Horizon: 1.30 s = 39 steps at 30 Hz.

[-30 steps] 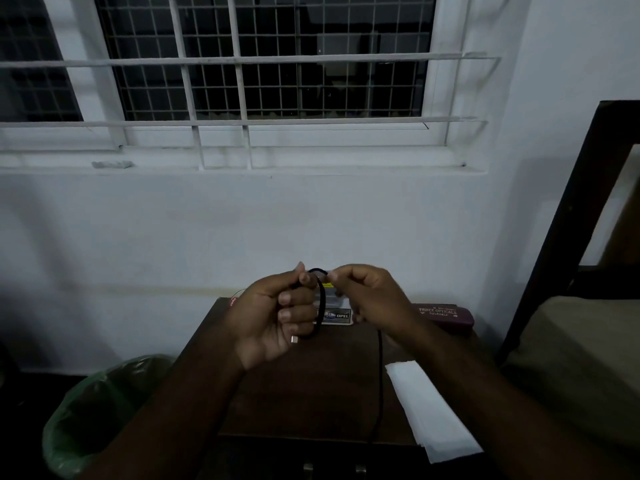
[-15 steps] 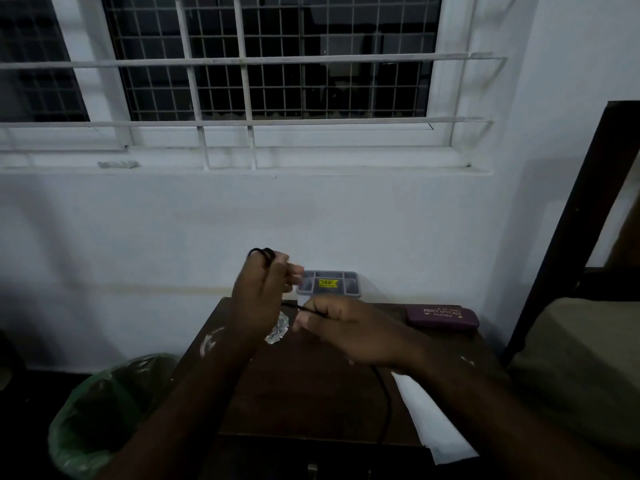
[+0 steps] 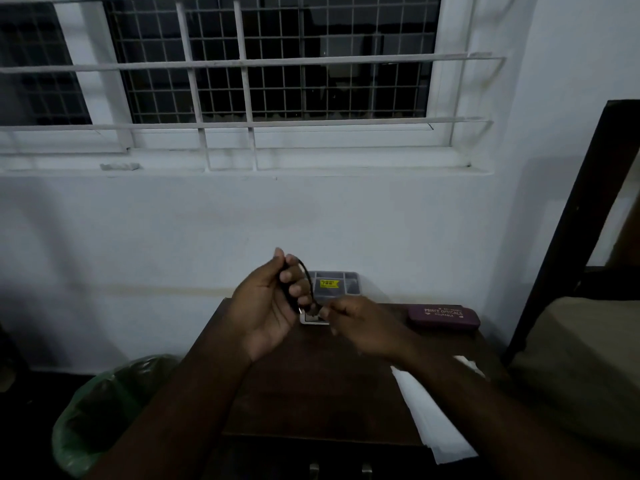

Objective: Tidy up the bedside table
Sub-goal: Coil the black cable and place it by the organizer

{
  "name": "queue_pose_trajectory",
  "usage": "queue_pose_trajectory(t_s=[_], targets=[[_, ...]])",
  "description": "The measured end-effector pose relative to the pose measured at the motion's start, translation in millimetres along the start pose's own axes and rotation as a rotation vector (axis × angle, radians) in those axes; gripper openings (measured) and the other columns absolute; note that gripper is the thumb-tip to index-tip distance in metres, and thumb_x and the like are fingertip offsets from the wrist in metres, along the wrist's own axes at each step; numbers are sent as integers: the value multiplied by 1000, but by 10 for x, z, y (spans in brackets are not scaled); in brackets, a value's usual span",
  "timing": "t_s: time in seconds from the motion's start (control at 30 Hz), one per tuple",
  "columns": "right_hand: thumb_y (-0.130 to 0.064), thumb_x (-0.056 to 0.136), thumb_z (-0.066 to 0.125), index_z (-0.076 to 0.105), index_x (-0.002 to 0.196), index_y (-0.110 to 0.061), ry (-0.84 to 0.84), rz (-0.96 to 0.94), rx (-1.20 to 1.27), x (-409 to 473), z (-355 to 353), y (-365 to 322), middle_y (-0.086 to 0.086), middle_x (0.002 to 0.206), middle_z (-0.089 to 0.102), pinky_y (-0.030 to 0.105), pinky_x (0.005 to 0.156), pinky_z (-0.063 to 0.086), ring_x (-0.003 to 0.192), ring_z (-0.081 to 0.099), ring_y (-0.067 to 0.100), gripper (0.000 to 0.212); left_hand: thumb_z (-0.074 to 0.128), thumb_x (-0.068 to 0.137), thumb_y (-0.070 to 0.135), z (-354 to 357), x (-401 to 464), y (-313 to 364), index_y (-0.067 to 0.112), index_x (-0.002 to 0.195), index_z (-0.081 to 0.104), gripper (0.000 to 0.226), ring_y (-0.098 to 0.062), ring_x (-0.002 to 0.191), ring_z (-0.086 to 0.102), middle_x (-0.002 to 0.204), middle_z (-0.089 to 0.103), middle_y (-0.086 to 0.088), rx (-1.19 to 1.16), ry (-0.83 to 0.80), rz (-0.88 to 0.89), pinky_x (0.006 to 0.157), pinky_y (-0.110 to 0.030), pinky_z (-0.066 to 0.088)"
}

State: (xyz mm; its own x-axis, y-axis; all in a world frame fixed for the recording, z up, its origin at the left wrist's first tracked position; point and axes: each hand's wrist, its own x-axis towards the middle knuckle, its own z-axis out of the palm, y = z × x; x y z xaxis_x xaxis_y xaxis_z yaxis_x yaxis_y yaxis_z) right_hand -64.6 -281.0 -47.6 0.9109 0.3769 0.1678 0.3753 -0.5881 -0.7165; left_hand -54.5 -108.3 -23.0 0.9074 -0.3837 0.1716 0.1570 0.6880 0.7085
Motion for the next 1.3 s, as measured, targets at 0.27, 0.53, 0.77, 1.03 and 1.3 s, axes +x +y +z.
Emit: queue_pose_trajectory(t_s=[0.27,0.53,0.77,1.03,1.3], targets=[[-30,99,48,64,97,-16,-171,-214,-239,-180,-5,-379,3,86,63,29,68,43,74,56,12,21,40,103,26,-125,68,-103,9,84,54,28,-16,53,62,61,65,0,843,355,345,51,-28,49],[-26,93,58,69,97,-25,277,-414,-300,-86,-434,-180,-16,82,58,23,72,45,80,53,-1,11,35,98,49,29,-204,-147,15,73,54,46,-12,38,32,49,30,3,508,-99,-365,43,-24,32],[-19,89,65,76,95,-26,346,-321,33,20,-155,53,-14,87,70,18,80,48,89,64,2,14,44,94,41,-50,-162,-239,20,66,52,36,-4,32,28,43,29,10,212,-162,-401,35,-18,31],[-10,99,47,68,115,-28,2,-11,550,-92,-147,-34,3,118,71,22,92,50,106,67,11,32,52,90,40,-149,-104,-266,20,66,51,32,-5,31,31,44,28,10,115,-194,-387,34,-19,34],[-27,92,58,63,125,-23,-239,37,793,-99,-92,40,4,121,67,40,99,49,116,61,22,34,43,95,40,-126,-111,-261,21,65,50,36,-4,31,29,43,25,9,159,-160,-352,35,-19,31]])
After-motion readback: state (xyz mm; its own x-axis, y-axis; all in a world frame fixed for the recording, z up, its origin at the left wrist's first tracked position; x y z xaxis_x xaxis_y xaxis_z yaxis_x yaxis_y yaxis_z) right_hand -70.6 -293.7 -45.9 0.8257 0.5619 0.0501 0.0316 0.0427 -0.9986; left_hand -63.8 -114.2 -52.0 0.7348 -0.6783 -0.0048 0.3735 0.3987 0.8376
